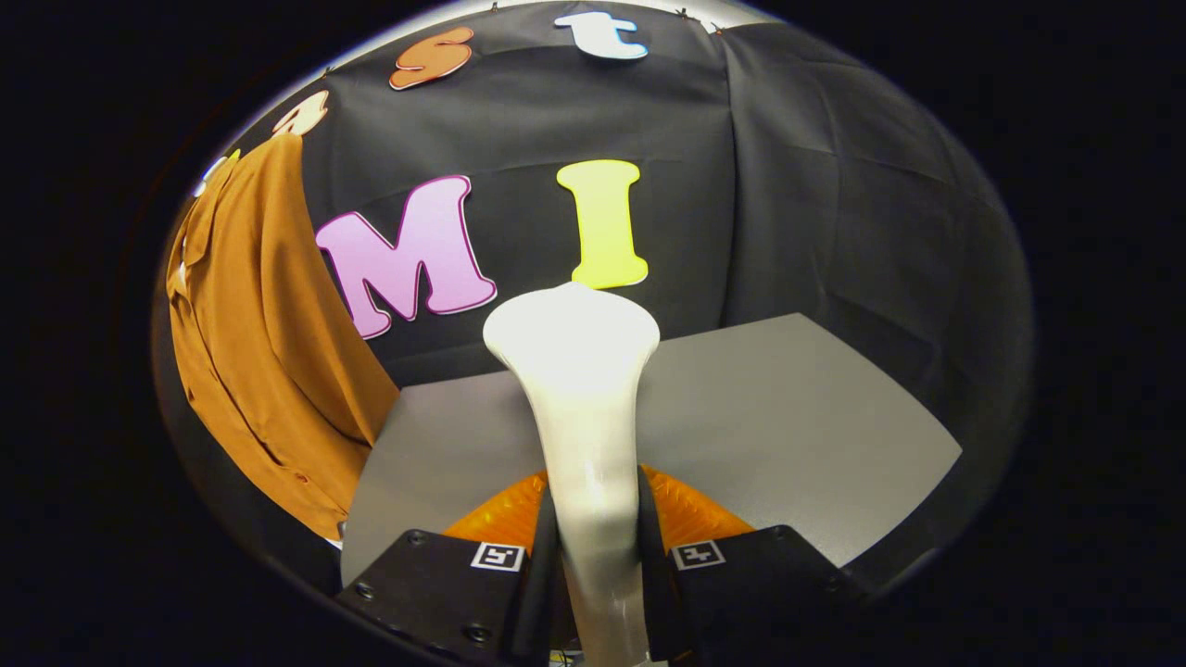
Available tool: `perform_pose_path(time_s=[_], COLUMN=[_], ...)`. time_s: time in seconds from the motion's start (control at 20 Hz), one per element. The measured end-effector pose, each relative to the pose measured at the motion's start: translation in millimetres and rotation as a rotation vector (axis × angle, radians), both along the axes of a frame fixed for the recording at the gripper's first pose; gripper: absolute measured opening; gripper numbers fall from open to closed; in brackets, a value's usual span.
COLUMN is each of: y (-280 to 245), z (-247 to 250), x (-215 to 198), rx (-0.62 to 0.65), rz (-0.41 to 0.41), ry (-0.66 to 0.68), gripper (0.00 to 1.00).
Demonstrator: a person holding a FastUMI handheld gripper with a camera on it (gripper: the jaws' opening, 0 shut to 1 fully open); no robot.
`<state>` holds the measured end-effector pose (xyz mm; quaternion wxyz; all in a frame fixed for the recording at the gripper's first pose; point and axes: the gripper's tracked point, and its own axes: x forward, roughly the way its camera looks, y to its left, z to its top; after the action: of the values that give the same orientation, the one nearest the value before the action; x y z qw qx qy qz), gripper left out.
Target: Iron the clothes twice with a garment steamer, once on the left side and once on the right side.
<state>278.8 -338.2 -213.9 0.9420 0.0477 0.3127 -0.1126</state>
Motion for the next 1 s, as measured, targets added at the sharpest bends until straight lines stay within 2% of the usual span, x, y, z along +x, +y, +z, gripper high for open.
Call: perform_pose_path(time_s=[0.2, 0.45, 0.7, 1.0], y=[13, 55, 121, 213], z=[27, 54, 86, 106], x=[-18, -38, -41, -32], rx=[-0.022, -0.053, -0.027, -0.06], rz=[-0.028, -0.048, -0.07, -0.037], ry=[-0.054, -0.109, -0.212, -0.307], gripper=[0.43, 0.43, 0.42, 0.42])
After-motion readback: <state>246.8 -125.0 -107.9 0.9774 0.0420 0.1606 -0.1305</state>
